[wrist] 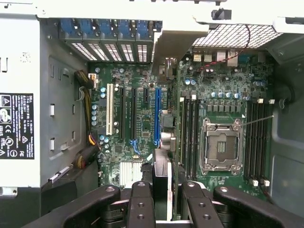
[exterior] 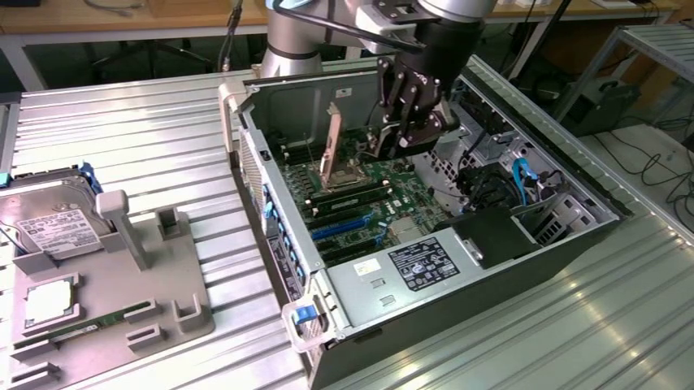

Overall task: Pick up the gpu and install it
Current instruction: 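Insert the gpu into the slot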

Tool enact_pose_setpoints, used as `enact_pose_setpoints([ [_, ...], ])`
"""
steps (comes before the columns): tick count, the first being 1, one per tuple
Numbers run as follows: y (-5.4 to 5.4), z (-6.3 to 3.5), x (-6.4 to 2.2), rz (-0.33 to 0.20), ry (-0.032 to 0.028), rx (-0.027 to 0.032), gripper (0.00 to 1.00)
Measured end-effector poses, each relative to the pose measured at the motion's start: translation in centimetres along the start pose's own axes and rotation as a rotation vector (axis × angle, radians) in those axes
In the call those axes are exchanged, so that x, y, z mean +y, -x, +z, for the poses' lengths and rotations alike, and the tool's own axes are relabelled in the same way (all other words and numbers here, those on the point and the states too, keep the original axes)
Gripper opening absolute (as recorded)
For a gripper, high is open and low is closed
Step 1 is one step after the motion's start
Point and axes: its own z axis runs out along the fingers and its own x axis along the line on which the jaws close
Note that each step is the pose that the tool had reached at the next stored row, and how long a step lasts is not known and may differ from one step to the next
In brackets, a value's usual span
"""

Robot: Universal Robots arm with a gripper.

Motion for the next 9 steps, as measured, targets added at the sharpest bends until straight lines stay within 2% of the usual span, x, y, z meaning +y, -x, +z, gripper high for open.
enact_pose_setpoints([
  [3,0.0,0.19,0.01,0.0,-0.0031,-0.0001,0.28],
  [9,-0.01,0.69,-0.01,0.0,-0.0034,-0.0003,0.28],
])
